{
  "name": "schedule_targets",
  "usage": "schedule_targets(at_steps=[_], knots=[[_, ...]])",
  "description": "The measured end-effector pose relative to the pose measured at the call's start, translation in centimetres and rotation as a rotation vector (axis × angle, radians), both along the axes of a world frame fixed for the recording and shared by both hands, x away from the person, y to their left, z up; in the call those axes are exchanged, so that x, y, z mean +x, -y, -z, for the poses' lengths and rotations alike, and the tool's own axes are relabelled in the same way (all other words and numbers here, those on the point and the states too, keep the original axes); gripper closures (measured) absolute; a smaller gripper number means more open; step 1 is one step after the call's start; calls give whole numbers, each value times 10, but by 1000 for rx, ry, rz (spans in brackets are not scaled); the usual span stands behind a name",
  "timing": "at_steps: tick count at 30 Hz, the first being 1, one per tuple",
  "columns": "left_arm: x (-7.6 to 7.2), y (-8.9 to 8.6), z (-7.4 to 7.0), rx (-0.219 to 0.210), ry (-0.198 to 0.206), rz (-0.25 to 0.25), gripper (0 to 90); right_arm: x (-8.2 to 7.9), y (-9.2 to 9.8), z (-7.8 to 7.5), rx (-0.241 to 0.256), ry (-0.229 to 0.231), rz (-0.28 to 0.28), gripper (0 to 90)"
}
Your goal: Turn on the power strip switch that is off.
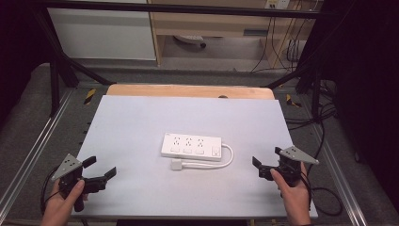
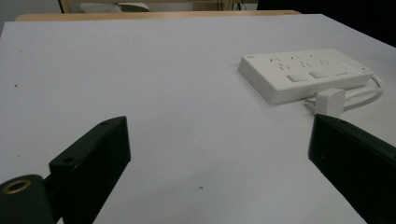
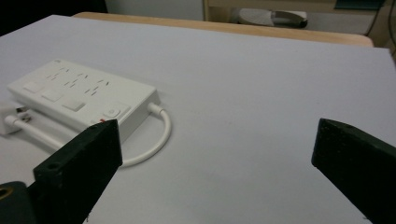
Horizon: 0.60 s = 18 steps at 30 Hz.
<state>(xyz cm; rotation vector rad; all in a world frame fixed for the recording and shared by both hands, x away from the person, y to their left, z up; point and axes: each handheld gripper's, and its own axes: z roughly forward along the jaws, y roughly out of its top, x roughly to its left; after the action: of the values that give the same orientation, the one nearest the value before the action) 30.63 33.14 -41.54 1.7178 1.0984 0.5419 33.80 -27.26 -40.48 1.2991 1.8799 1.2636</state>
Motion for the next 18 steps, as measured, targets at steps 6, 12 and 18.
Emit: schedule_targets(at_steps=[6,12,18], knots=[[0,-1,0,-1,2,-2,57,3,-6,-6,16,7,-30,34],[0,-1,2,0,-7,5,57,9,-22,-14,40,10,-76,36],[-2,0,1,5,0,5,57,15,-36,-19,28,10,-110,33]])
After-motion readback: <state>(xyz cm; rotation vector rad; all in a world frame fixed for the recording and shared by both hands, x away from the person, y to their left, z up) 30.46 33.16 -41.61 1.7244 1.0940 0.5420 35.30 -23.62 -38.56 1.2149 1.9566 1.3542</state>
